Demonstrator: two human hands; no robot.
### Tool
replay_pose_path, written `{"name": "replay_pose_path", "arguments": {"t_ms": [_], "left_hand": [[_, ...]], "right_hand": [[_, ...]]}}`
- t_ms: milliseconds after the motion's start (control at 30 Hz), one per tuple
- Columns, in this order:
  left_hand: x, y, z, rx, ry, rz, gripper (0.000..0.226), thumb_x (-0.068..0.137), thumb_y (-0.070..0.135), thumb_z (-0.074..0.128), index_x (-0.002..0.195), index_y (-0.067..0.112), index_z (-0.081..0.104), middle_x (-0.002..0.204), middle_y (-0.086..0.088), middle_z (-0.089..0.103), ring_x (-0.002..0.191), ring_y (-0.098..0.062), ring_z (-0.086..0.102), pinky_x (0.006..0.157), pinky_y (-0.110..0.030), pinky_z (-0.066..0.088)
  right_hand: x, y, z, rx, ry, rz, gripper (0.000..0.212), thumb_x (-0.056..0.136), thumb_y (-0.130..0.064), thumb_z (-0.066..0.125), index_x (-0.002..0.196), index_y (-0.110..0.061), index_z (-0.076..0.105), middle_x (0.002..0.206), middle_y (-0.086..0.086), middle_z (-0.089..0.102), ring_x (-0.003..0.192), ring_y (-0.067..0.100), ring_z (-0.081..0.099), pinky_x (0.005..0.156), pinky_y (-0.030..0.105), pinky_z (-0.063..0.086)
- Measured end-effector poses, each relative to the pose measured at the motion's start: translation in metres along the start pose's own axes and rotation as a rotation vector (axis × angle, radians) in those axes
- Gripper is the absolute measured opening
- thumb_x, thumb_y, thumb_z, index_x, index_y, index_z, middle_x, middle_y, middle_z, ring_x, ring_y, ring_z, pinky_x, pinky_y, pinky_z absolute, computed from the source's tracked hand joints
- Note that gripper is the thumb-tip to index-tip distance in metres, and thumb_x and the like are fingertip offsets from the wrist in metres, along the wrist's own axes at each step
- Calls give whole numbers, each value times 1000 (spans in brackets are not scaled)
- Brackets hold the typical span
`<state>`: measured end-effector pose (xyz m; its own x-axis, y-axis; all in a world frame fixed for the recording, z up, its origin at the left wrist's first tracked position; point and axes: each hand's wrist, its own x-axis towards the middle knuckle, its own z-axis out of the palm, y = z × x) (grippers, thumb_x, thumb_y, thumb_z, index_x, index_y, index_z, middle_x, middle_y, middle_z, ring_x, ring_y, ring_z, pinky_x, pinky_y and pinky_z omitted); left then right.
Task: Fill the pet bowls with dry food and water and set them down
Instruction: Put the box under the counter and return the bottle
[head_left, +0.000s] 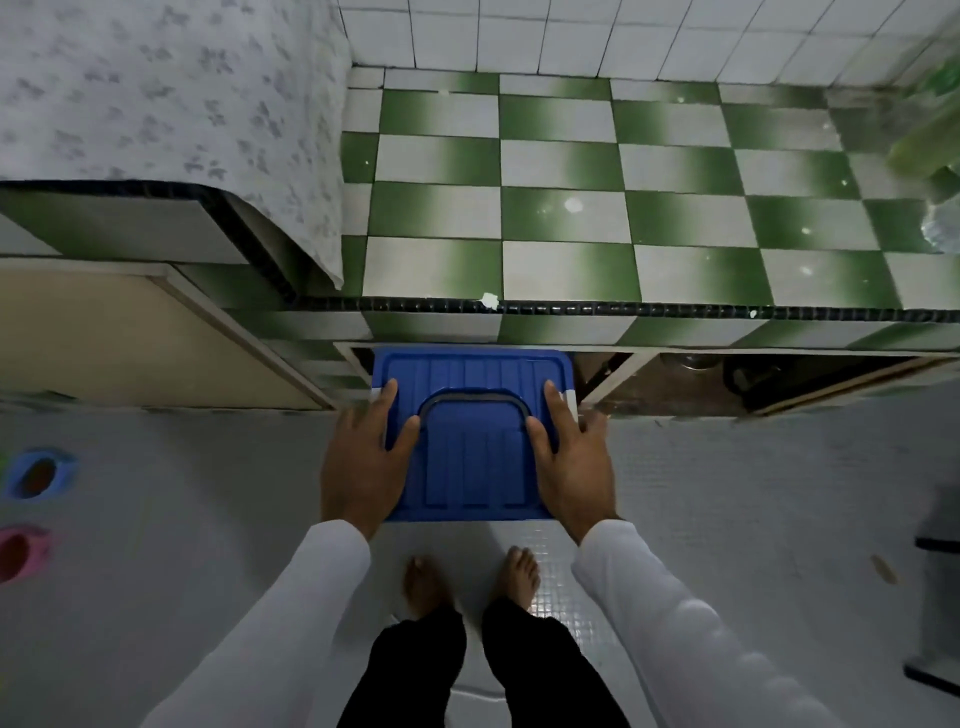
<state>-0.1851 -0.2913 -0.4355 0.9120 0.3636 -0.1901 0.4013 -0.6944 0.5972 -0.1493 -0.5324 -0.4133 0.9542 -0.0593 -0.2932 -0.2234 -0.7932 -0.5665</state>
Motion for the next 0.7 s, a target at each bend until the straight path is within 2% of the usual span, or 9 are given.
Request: {"name": "replay_pose_path", "arguments": {"t_ms": [100, 267, 333, 467, 567, 700], "left_hand": [[11, -19, 31, -2, 4, -12, 64, 100, 59, 48, 159, 39, 33, 153, -6, 48, 139, -24, 43, 110, -38, 40], [30, -50, 81, -2, 13, -16, 63, 101, 55, 51, 159, 37, 35, 137, -12, 55, 124, -28, 52, 94, -30, 39], [43, -66, 106, 7, 6, -13, 62, 102, 53, 52, 159, 35, 36, 131, -14, 56, 118, -29, 54, 90, -28, 37], [66, -99, 154, -38, 20, -1, 62, 100, 51, 55, 157, 33, 41, 123, -17, 60, 112, -31, 57, 91, -31, 45], [90, -129, 193, -67, 33, 28, 61, 99, 48, 57, 156, 29, 43, 110, -16, 61, 100, -28, 58, 85, -29, 46], [122, -170, 243, -71, 25, 68, 61, 101, 47, 57, 157, 29, 42, 117, -16, 63, 105, -26, 58, 87, -27, 42]], "right_hand": [[18, 21, 28, -12, -8, 1, 57, 103, -57, 38, 156, -47, 21, 133, 9, 36, 109, 29, 58, 96, 41, 51], [46, 57, 75, -36, -7, -9, 58, 103, -57, 38, 157, -47, 19, 125, 7, 37, 91, 16, 48, 91, 38, 53], [63, 73, 99, -42, -12, -7, 59, 102, -58, 38, 157, -47, 18, 123, 7, 37, 91, 15, 47, 89, 37, 53], [92, 104, 148, -37, 6, -14, 59, 102, -56, 39, 157, -47, 19, 123, 8, 38, 87, 15, 47, 84, 36, 54], [120, 126, 188, -24, 13, -11, 58, 102, -56, 41, 157, -46, 22, 126, 11, 40, 84, 17, 49, 80, 34, 51], [154, 152, 238, -16, -15, 31, 58, 102, -58, 37, 157, -50, 19, 134, 11, 39, 94, 26, 58, 84, 36, 51]]}}
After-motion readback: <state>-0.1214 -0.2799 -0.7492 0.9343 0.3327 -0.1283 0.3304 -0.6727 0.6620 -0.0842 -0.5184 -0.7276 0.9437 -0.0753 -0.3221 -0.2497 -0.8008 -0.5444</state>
